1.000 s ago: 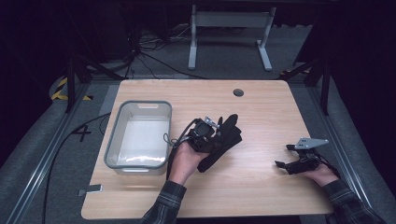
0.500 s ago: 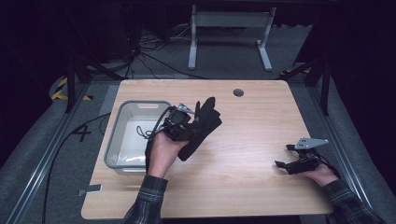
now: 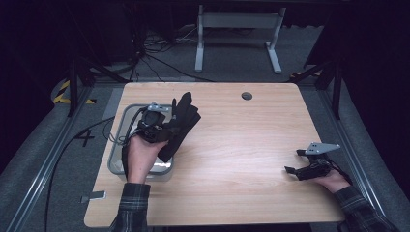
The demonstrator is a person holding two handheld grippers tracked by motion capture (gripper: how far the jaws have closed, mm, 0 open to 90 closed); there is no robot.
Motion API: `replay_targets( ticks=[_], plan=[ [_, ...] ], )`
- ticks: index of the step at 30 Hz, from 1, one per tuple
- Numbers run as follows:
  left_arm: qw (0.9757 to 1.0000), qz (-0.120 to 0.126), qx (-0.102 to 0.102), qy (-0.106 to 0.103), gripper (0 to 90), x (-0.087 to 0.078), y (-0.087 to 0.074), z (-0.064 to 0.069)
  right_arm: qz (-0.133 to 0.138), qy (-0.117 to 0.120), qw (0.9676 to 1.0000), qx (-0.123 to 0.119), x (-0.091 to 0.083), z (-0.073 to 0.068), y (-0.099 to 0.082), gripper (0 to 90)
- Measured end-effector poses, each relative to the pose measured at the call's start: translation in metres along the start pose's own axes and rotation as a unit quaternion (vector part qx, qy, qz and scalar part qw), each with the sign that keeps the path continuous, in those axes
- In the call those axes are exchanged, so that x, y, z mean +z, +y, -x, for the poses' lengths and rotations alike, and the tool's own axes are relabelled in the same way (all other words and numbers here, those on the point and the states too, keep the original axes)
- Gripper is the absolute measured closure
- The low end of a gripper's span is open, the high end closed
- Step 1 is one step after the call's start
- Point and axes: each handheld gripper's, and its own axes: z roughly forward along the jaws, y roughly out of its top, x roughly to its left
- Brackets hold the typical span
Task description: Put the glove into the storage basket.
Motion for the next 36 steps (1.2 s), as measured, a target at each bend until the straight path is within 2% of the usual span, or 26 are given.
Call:
replay_targets(
  ticks=[8, 17, 28, 36],
  plan=[
    [0.9993, 0.004, -0.029, 0.025, 67.2, -0.013, -0.015, -0.022, 0.000, 0.000, 1.0000, 0.000, 0.000, 0.000, 0.000, 8.6],
    [0.9976, -0.001, -0.051, 0.047, 67.2, -0.015, -0.030, -0.040, 0.000, -0.001, 1.0000, 0.002, 0.000, 0.000, 0.000, 8.6],
    [0.9953, -0.040, -0.070, 0.054, 66.9, 0.006, -0.045, -0.061, 0.000, -0.001, 1.0000, 0.002, 0.000, 0.000, 0.000, 8.6],
    [0.9937, -0.066, -0.072, 0.056, 66.5, 0.018, -0.049, -0.067, 0.000, -0.002, 1.0000, 0.003, 0.000, 0.000, 0.000, 8.6]
  ],
)
